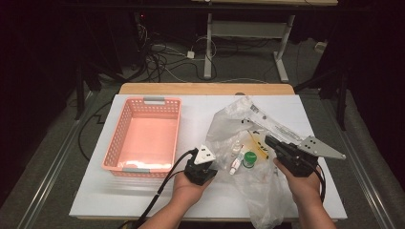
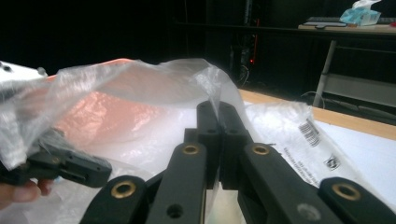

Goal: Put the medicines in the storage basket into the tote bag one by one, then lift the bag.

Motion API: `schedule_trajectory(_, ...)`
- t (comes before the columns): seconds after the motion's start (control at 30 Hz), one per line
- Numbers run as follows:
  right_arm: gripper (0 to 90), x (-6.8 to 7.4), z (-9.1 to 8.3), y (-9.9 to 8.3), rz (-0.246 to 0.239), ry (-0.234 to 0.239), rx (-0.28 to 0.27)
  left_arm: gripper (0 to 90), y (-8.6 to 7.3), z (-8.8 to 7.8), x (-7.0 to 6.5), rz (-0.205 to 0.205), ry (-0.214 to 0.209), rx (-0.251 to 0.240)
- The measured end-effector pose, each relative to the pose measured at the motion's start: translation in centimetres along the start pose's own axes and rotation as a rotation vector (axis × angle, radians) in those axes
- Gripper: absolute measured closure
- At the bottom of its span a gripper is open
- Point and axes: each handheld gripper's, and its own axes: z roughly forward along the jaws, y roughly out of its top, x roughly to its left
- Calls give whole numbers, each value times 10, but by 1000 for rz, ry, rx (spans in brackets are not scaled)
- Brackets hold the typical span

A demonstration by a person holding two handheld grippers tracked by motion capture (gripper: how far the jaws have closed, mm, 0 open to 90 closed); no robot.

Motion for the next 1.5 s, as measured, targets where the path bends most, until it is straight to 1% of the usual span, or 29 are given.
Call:
schedule_trajectory(0.07,900,1,1,1,-2,-4,-3,881,3,-4,1,0,4,-22)
schedule_trajectory(0.23,900,3,4,6,-13,-14,-14,882,13,-12,6,-9,12,-56)
schedule_trajectory(0.4,900,4,8,16,-16,-33,-41,881,30,-22,7,23,35,-82)
schedule_trajectory(0.53,900,5,14,26,-22,-44,-65,881,44,-28,10,36,50,-106)
schedule_trajectory(0.6,900,5,16,31,-16,-45,-78,881,53,-32,12,48,59,-116)
schedule_trajectory(0.73,900,6,20,42,-18,-49,-120,881,66,-39,14,77,83,-139)
schedule_trajectory(0.77,900,6,21,45,-13,-49,-130,881,70,-41,15,80,88,-150)
schedule_trajectory(0.87,900,6,23,54,-31,-50,-154,881,83,-48,17,93,108,-176)
schedule_trajectory(1.03,900,5,20,71,-26,-56,-208,881,105,-60,14,114,127,-217)
schedule_trajectory(1.17,900,-1,18,84,-24,-66,-244,881,123,-64,14,137,141,-238)
schedule_trajectory(1.2,900,-2,18,87,-17,-70,-254,881,127,-65,15,138,141,-242)
schedule_trajectory(1.23,900,-4,17,91,-24,-73,-265,881,132,-66,16,140,143,-247)
schedule_trajectory(1.3,900,-5,14,98,-18,-81,-283,881,141,-67,18,141,143,-258)
schedule_trajectory(1.4,900,-8,9,112,-21,-94,-316,881,155,-69,20,134,143,-287)
schedule_trajectory(1.47,900,-9,5,121,-21,-101,-343,881,164,-71,19,151,151,-305)
schedule_trajectory(1.5,900,-9,3,127,-25,-102,-355,881,168,-71,18,147,144,-310)
